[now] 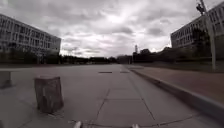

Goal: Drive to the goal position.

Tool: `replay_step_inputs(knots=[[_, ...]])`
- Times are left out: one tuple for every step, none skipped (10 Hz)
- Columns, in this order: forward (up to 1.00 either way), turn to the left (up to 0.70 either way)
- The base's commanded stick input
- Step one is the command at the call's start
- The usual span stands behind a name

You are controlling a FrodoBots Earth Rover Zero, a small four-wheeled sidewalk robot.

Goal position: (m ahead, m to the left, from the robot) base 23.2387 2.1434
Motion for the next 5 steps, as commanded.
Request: replay_step_inputs(knots=[[0.70,0.00],[0.70,0.00],[0.70,0.00],[0.70,-0.25],[0.70,-0.31]])
